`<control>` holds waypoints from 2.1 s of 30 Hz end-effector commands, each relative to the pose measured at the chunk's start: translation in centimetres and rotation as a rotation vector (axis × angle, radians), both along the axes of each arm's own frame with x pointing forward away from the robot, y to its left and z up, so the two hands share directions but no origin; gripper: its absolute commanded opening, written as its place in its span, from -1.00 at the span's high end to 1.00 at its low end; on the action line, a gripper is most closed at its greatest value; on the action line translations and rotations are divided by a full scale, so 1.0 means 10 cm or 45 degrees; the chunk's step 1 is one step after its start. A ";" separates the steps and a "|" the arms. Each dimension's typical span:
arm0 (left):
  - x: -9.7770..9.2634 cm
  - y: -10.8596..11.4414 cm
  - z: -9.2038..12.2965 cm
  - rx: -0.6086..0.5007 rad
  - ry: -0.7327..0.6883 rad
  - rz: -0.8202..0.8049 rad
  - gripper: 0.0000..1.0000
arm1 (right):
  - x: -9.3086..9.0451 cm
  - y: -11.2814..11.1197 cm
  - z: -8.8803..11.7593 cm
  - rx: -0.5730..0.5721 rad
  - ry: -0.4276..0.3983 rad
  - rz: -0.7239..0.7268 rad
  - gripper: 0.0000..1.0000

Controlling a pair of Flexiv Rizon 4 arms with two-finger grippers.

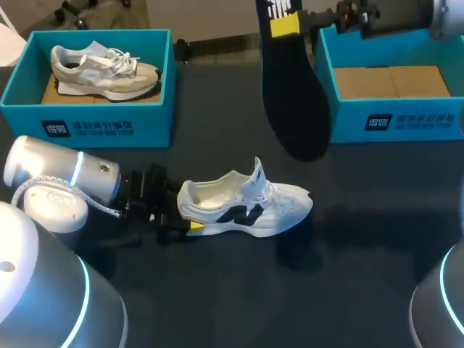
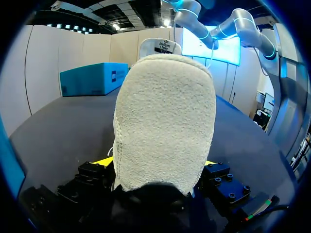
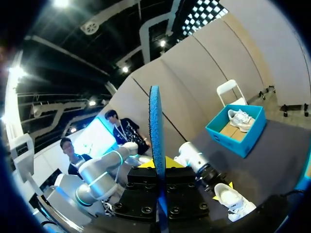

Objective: Take the shoe out of the shoebox, open the shoe tongue, remove and reinsert the insole, then place the shoe into the shoebox

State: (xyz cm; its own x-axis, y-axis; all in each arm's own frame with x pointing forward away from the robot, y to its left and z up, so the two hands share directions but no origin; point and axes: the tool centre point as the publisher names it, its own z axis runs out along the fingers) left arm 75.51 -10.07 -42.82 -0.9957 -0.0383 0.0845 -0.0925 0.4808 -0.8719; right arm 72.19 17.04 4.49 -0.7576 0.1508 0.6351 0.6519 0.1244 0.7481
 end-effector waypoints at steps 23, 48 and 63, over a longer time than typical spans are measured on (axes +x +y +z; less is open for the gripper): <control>0.02 -0.03 -0.04 0.004 0.001 0.001 1.00 | -0.51 -0.19 0.42 -0.011 0.188 0.008 1.00; 0.02 -0.03 -0.04 0.004 0.001 0.001 1.00 | -0.91 0.04 0.39 0.056 0.230 -0.037 1.00; 0.02 -0.03 -0.04 0.004 0.001 0.001 1.00 | -0.80 -0.05 0.48 0.063 0.202 -0.030 1.00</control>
State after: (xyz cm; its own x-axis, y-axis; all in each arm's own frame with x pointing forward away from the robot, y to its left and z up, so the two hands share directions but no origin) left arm 75.51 -10.07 -42.82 -0.9957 -0.0383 0.0845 -0.0925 0.4808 -0.8719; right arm 63.87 16.00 9.34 -0.6449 0.1347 0.7523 0.7636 0.0709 0.6418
